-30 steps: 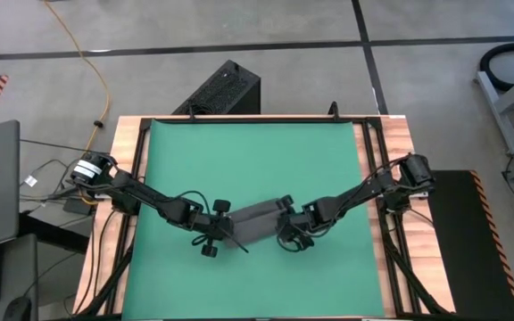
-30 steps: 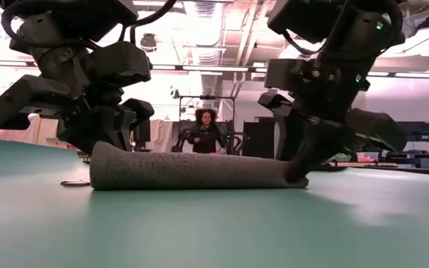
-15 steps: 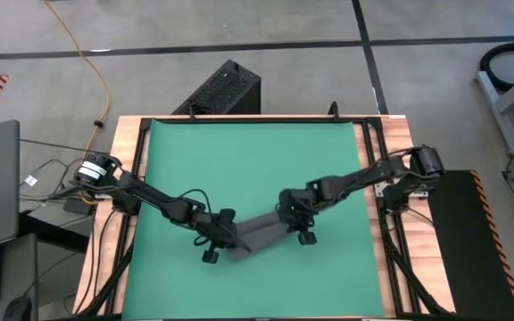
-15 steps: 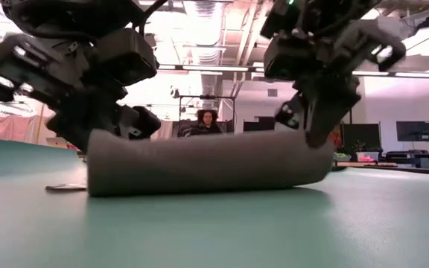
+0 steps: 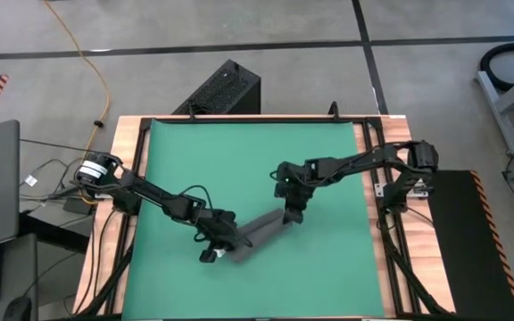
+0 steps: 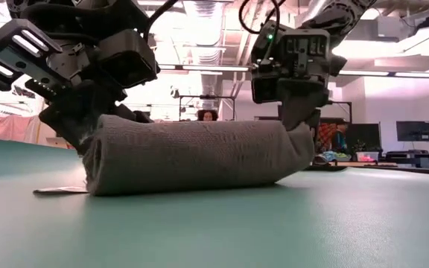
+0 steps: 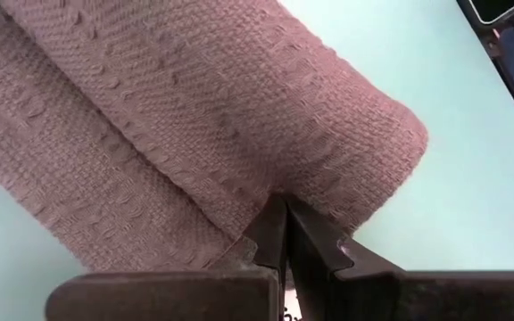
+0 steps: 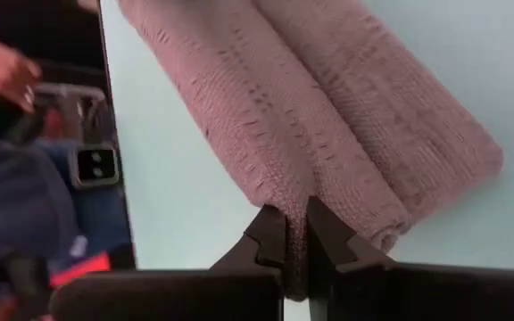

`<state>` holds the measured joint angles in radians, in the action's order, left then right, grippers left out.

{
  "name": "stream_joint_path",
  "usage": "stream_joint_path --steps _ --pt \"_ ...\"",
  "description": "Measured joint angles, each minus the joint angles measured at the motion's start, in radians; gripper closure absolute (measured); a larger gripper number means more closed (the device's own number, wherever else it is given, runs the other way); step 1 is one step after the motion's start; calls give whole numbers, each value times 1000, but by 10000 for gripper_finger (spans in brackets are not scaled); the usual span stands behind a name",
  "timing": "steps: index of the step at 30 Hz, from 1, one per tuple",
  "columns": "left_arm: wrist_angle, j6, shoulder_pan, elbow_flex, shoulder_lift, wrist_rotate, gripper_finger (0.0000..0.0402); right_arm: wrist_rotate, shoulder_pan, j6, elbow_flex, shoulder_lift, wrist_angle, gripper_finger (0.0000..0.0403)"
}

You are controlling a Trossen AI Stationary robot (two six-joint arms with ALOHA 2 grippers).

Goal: Roll towel
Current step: Roll the gray towel

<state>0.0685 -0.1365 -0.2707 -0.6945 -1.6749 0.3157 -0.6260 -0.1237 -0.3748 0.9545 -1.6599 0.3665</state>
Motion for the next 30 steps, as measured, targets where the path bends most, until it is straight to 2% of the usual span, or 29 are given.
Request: stream_joint_path --steps 5,10,14,16,20,23,26,30 --pt "6 3 0 0 -1 11 401 3 -16 -136 2 -6 -67 375" --pt "35 -24 0 -1 -32 90 401 16 -15 -258 2 -18 -106 375" --pt "61 -34 0 -2 -46 114 402 48 -11 -330 2 -18 -127 375" --pt "61 -34 1 -2 -46 115 401 63 -10 -366 2 -18 -132 375" --pt "53 -115 3 -22 -30 65 402 166 -5 -444 3 -33 -135 375" --pt "64 -139 1 -48 -30 48 402 176 -10 -513 3 -71 -172 375" --pt "68 -146 4 -57 -51 97 402 168 -8 -569 5 -108 -256 375" --pt "69 -164 5 -57 -66 153 402 157 -8 -592 39 -149 -276 375"
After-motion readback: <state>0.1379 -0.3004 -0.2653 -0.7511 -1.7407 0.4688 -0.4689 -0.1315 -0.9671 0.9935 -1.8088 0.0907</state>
